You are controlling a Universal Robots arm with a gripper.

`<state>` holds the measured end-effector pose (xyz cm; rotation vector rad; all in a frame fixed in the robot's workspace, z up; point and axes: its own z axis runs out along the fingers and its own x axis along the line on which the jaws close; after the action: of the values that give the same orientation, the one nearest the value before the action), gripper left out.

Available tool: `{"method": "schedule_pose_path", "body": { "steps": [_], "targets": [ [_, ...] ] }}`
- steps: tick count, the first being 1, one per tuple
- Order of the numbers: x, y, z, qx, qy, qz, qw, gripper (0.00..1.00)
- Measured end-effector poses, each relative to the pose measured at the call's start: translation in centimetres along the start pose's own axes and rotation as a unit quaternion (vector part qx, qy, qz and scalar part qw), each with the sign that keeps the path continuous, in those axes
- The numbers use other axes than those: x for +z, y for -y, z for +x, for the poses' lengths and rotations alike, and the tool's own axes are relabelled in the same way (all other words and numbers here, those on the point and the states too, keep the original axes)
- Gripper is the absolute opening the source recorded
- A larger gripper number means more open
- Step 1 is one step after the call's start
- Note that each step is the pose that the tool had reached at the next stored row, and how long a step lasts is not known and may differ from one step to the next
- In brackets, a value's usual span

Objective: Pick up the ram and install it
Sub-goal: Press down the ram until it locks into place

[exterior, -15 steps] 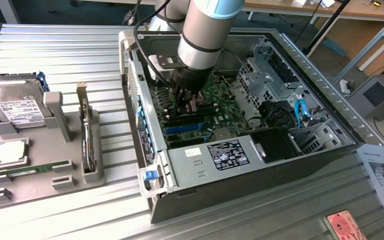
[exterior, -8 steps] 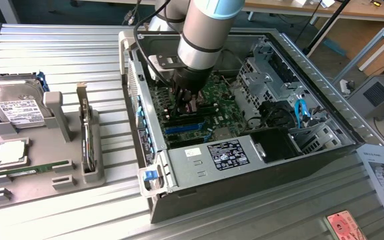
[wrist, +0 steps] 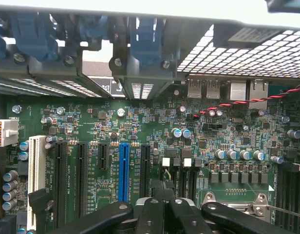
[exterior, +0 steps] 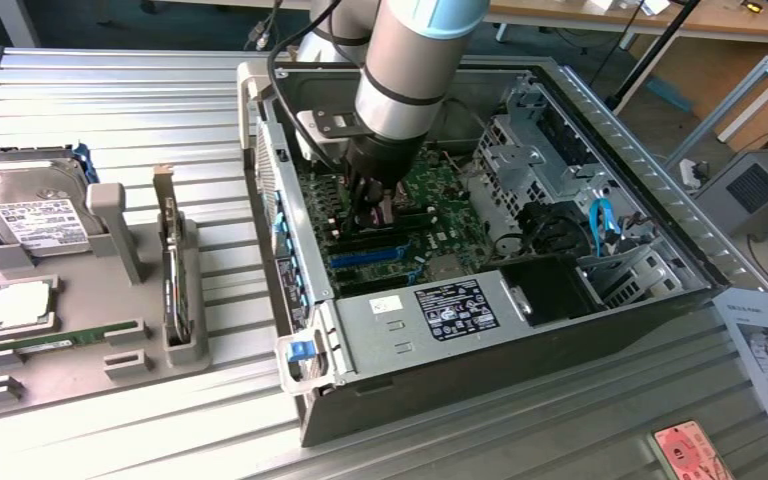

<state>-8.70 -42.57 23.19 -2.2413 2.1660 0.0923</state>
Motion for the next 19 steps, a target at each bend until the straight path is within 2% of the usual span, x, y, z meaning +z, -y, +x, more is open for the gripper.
{"method": "schedule_pose_path", "body": {
  "steps": [19],
  "targets": [
    [-0.07, 0.01, -0.01, 0.000, 0.0001, 0.0002, 1.0000, 0.11]
  ]
}}
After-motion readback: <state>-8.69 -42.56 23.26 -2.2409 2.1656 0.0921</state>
